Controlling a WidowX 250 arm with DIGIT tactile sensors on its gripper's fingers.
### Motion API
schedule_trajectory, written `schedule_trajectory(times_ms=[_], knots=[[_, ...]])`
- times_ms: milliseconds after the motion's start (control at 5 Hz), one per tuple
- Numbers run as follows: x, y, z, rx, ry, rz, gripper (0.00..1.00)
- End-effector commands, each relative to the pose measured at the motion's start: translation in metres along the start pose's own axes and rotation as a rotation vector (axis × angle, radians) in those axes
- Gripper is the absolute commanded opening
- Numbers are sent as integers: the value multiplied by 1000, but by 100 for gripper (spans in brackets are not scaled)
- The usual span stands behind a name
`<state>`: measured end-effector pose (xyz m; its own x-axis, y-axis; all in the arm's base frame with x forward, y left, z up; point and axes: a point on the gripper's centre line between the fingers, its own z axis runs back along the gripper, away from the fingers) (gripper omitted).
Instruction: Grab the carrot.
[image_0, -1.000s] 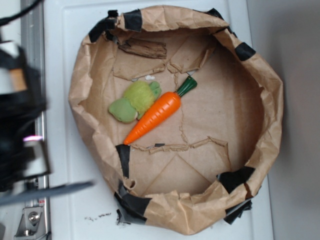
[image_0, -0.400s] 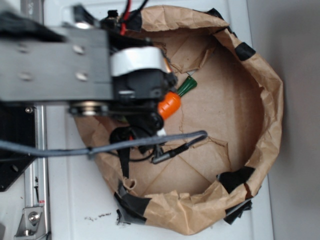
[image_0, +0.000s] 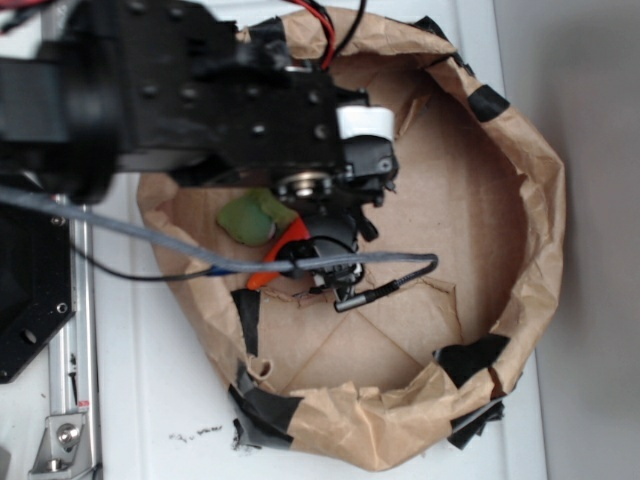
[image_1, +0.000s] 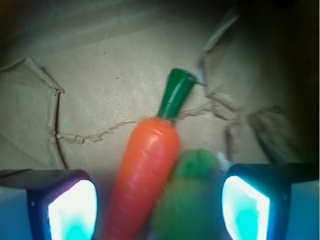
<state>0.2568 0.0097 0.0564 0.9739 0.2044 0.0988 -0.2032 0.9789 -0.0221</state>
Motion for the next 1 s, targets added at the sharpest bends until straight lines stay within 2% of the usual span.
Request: schedule_trajectory(times_ms=[0,200,400,600,800], knots=[[3,-15,-32,-109,92,24,100],[-10,-37,-39,-176,156,9,100],[-19,-66,-26,-196,160,-40,0],[-17,-79,-4,-167,103,-113,0],[-4,-80,24,-128,18,-192,0]])
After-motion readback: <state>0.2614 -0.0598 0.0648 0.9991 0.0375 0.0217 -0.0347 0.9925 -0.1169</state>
